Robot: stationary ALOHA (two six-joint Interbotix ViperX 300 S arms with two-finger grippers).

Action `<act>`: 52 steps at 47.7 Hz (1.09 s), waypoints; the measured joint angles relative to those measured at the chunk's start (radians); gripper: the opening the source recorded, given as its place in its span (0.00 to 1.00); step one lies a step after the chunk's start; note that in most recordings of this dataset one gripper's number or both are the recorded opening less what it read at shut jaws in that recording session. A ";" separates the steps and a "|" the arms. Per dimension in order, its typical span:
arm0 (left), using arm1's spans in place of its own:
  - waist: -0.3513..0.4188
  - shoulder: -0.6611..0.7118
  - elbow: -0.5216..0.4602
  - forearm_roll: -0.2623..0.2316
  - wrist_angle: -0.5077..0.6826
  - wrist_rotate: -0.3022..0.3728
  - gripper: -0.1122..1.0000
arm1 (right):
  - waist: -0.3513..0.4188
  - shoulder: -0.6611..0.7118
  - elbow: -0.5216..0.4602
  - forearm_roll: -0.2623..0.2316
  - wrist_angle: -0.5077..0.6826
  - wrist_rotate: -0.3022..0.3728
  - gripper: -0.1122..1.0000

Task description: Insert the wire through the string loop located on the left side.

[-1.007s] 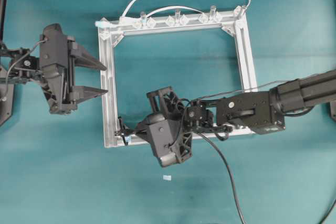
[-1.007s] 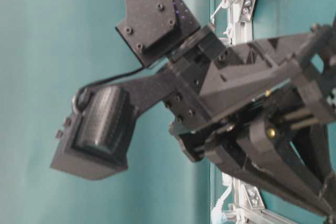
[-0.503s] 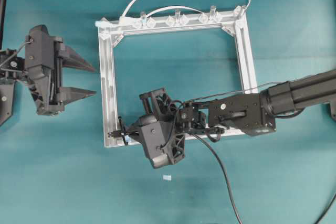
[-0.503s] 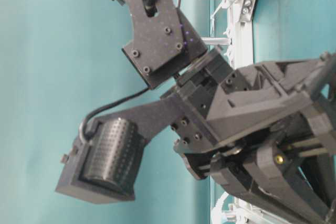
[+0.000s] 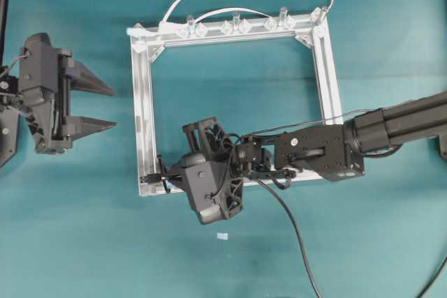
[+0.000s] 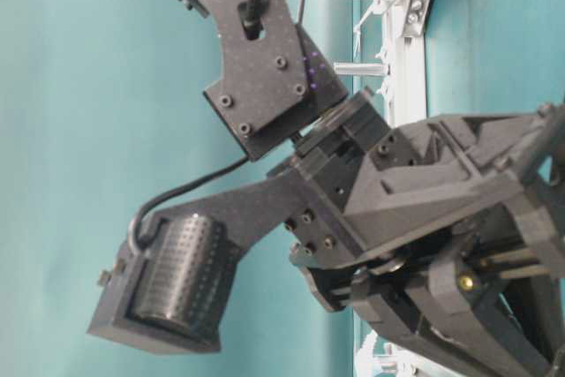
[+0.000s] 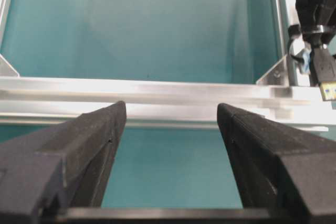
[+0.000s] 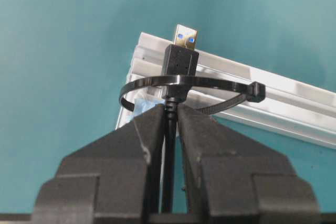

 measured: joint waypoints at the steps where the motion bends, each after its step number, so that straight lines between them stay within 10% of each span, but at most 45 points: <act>1: -0.002 -0.005 0.000 0.000 0.005 0.002 0.77 | 0.000 0.000 -0.002 0.002 0.000 0.000 0.18; 22: -0.018 -0.041 0.003 0.000 0.038 0.000 0.77 | 0.000 0.000 -0.002 0.000 0.000 -0.002 0.18; 52: -0.236 -0.032 -0.002 0.000 0.095 -0.110 0.77 | 0.000 0.000 -0.003 0.000 0.000 -0.002 0.18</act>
